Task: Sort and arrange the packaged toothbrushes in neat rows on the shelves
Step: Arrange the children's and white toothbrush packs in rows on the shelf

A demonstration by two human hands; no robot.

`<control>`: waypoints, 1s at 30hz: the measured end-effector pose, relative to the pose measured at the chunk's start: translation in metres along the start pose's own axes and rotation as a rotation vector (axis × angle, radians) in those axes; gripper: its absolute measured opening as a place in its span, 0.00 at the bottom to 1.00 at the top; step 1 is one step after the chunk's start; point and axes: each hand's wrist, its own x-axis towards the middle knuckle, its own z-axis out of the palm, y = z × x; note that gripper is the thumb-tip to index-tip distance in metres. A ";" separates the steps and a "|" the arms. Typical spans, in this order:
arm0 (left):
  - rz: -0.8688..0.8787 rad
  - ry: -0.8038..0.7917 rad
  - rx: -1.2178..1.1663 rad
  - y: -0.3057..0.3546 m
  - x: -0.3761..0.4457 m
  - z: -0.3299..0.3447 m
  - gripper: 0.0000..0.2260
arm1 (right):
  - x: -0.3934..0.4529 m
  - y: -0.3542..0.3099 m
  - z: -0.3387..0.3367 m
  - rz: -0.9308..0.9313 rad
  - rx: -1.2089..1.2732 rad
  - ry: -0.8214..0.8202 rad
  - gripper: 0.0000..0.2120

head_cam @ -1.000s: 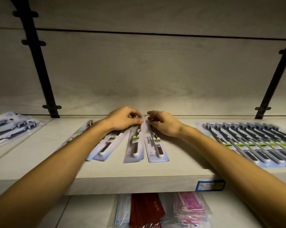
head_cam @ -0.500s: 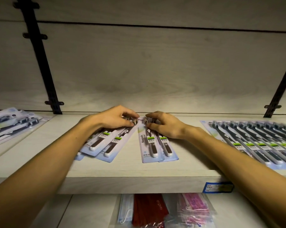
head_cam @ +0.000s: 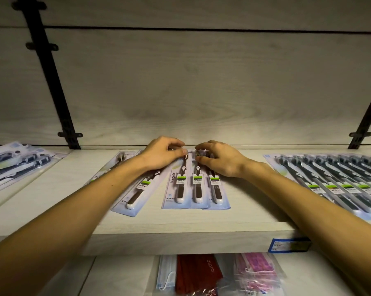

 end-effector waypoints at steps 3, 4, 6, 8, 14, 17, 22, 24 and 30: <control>-0.034 -0.048 -0.093 0.006 -0.002 -0.023 0.15 | 0.000 -0.002 -0.001 -0.008 0.023 0.035 0.25; -0.025 -0.060 -0.070 0.006 -0.004 -0.033 0.15 | -0.001 -0.004 -0.001 -0.020 0.045 0.036 0.26; -0.018 -0.156 -0.014 0.003 -0.010 -0.048 0.17 | -0.002 -0.012 0.003 -0.034 0.113 0.014 0.27; -0.037 -0.309 0.003 0.000 -0.015 -0.050 0.18 | -0.002 -0.017 0.006 -0.030 0.181 -0.027 0.27; -0.010 -0.248 -0.070 -0.004 -0.011 -0.037 0.18 | -0.004 -0.017 0.002 -0.014 0.293 -0.068 0.26; -0.055 -0.116 -0.157 -0.005 -0.008 -0.024 0.19 | -0.002 -0.017 0.002 -0.031 0.304 -0.058 0.25; -0.041 0.014 -0.051 -0.001 -0.003 -0.025 0.22 | -0.002 -0.016 0.002 -0.026 0.342 -0.056 0.25; -0.036 0.063 -0.053 -0.001 -0.004 -0.047 0.21 | -0.002 -0.016 0.003 -0.021 0.325 -0.050 0.25; -0.363 -0.275 0.291 -0.023 -0.027 -0.090 0.22 | -0.003 -0.017 0.004 -0.013 0.279 -0.041 0.22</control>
